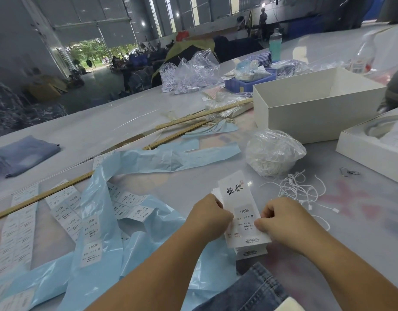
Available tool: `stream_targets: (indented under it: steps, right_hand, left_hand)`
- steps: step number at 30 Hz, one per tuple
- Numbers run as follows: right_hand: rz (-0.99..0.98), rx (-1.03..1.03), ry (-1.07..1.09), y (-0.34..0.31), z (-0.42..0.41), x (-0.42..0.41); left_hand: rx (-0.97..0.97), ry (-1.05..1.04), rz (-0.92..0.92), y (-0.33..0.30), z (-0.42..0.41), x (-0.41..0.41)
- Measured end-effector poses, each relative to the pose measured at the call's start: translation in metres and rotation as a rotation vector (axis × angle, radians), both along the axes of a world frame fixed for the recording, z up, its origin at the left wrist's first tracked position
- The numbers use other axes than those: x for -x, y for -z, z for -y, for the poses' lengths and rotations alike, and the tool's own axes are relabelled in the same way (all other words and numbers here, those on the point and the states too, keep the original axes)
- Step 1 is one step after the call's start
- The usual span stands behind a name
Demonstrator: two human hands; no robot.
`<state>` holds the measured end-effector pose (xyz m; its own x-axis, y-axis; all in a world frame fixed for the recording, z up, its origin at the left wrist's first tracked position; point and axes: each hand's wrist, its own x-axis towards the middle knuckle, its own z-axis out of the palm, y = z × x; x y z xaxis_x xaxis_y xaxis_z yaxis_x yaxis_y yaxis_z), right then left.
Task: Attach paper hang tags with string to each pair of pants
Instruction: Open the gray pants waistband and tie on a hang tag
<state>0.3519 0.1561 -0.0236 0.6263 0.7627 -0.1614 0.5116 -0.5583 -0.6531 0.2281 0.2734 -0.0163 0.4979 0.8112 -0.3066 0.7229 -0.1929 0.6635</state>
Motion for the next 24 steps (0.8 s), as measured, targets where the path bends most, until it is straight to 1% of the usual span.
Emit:
stream_targets:
  steps: [3,6,11,15,16,19,21,24]
  right_hand:
    - [-0.196,-0.116,-0.014,-0.003,0.003,-0.002]
    - [-0.323,-0.213,-0.049,-0.009,0.010,-0.004]
    - [-0.382,-0.249,-0.090,-0.017,0.018,-0.003]
    - [-0.421,-0.255,-0.164,-0.029,0.024,0.000]
    - [-0.431,-0.256,-0.187,-0.034,0.026,0.002]
    - [-0.480,-0.290,-0.248,-0.055,0.034,0.008]
    - [-0.510,-0.317,-0.281,-0.072,0.042,0.013]
    - [-0.503,-0.357,-0.360,-0.094,0.052,0.025]
  left_hand:
    - [-0.033,-0.023,0.010,-0.006,0.002,0.000]
    - [-0.022,0.000,0.066,-0.013,0.003,-0.001]
    - [0.211,0.013,0.357,-0.031,0.006,0.004]
    - [0.408,0.119,0.411,-0.056,0.010,0.010]
    - [0.416,0.132,0.407,-0.062,0.012,0.012]
    - [0.350,0.127,0.359,-0.080,0.017,0.022]
    - [0.310,0.095,0.348,-0.095,0.022,0.031]
    - [0.265,0.029,0.364,-0.122,0.034,0.055]
